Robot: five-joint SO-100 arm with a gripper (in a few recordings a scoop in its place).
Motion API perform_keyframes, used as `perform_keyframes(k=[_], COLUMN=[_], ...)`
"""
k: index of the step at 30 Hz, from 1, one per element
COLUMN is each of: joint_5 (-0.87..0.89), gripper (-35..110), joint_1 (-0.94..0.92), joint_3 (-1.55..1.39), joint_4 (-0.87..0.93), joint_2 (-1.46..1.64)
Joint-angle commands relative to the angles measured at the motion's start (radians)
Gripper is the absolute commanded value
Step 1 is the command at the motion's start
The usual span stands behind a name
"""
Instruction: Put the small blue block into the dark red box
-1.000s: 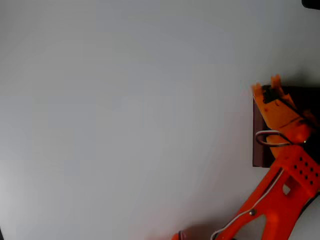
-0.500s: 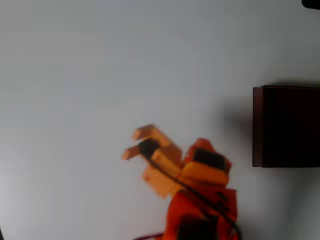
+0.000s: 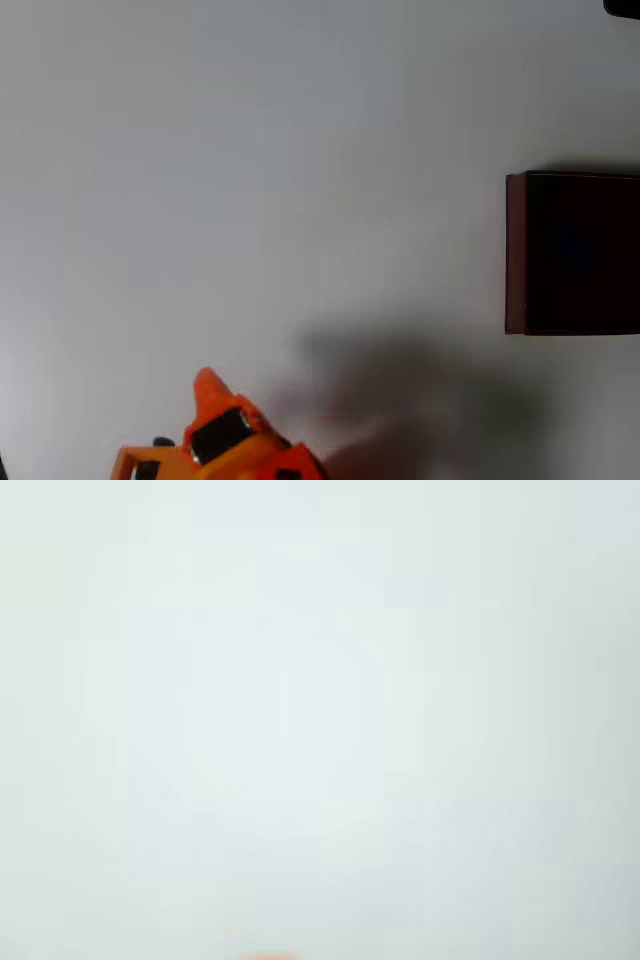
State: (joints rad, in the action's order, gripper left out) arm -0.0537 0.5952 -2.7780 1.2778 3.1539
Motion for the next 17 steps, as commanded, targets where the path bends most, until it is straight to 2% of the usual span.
perform_keyframes(k=[1,4,7,17], joint_5=[-0.057,-0.064,-0.055,-0.031], gripper=[0,0,0,0], joint_1=[0.052,0.063,0.051,0.044], joint_3=[-0.089,-0.150,-0.233,-0.232], joint_4=[0.018,0.094,0.060,0.075], joint_2=[0.133,0.244,0.236,0.232])
